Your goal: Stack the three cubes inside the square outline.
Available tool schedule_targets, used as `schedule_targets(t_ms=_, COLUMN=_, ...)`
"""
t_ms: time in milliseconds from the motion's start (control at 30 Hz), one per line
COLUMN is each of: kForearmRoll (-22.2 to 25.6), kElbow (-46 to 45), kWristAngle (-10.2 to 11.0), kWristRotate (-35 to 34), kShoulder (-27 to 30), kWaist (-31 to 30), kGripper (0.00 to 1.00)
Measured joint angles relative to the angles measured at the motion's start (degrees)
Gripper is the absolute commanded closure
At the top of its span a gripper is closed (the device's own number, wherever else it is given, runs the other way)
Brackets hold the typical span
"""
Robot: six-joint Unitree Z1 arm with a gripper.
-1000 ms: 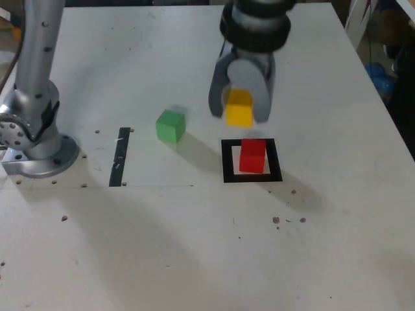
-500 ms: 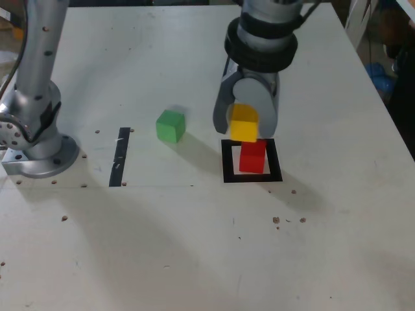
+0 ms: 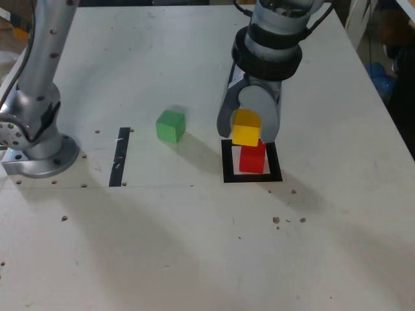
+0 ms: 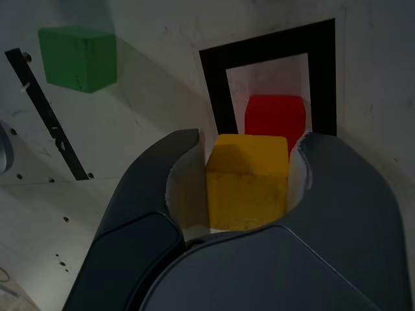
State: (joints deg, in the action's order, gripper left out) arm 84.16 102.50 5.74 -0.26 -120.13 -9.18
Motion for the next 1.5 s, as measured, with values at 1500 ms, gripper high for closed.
schedule_targets(t_ms=1500, kForearmRoll=-1.57, kElbow=1.39, kWristAngle=-1.32, kWristRotate=4.42, kShoulder=-4.37, kWaist=1.24, kGripper=0.48)
